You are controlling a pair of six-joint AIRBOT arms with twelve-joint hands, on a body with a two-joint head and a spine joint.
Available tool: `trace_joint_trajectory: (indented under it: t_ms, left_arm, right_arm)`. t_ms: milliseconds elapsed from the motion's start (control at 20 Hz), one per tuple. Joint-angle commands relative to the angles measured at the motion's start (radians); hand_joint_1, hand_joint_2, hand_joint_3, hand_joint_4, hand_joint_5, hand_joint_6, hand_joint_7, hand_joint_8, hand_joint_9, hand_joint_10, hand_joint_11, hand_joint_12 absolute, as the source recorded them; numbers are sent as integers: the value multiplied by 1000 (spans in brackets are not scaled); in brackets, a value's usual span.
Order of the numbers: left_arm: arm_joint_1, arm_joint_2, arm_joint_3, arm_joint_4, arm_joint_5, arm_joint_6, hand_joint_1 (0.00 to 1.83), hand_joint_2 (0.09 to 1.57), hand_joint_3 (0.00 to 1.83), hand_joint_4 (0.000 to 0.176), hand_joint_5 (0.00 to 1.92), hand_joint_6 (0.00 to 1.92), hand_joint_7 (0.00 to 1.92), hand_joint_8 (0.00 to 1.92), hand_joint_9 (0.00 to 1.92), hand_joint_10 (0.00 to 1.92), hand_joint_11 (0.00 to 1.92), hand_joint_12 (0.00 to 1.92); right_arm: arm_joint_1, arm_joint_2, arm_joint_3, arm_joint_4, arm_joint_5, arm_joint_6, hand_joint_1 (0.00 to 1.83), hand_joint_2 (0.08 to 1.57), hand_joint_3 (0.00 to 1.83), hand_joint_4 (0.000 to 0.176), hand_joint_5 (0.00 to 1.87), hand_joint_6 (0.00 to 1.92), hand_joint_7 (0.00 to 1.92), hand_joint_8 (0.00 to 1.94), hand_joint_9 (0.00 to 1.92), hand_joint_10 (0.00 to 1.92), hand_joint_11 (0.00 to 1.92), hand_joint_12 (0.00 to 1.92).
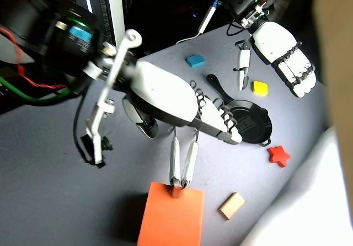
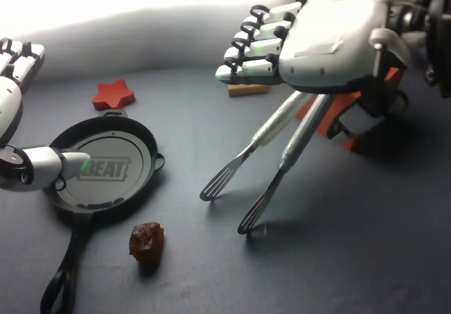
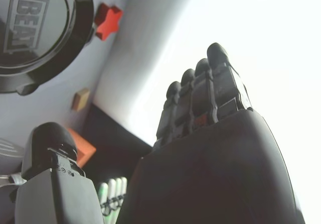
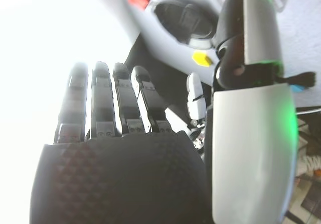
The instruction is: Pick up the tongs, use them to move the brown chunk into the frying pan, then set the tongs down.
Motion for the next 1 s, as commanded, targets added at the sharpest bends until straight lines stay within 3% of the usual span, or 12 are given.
trace_joint_trajectory:
  t_ms: [0, 100, 250, 450, 950]
  left_arm:
    - [3, 0, 6, 49, -97, -6, 552, 981, 0, 0, 0, 0, 28, 7, 12, 4, 0, 227]
    - [11, -3, 9, 49, -97, -12, 458, 996, 5, 0, 0, 0, 27, 4, 10, 2, 0, 202]
    - [20, -4, 6, 49, -97, -17, 464, 1008, 6, 0, 0, 0, 28, 0, 5, 0, 0, 224]
    - [30, -11, 3, 49, -98, -24, 418, 1036, 13, 0, 0, 0, 11, 3, 10, 3, 0, 195]
    - [32, -12, -9, 49, -99, -35, 528, 1023, 0, 0, 16, 4, 62, 3, 56, 4, 0, 327]
  right_arm:
    - [16, -4, 13, 0, 54, 6, 1123, 858, 0, 0, 0, 0, 0, 0, 0, 0, 0, 0]
    - [16, -37, 50, 2, 22, 25, 1152, 841, 0, 0, 0, 0, 0, 0, 0, 0, 0, 0]
    - [15, -80, 99, -33, -14, 92, 1099, 881, 0, 0, 0, 0, 0, 0, 0, 0, 0, 0]
    - [-12, -142, 133, -387, -92, 391, 1072, 878, 0, 0, 0, 0, 0, 0, 0, 0, 0, 0]
    - [-68, -220, 193, -452, -67, 454, 1105, 883, 0, 0, 0, 0, 0, 0, 0, 0, 0, 0]
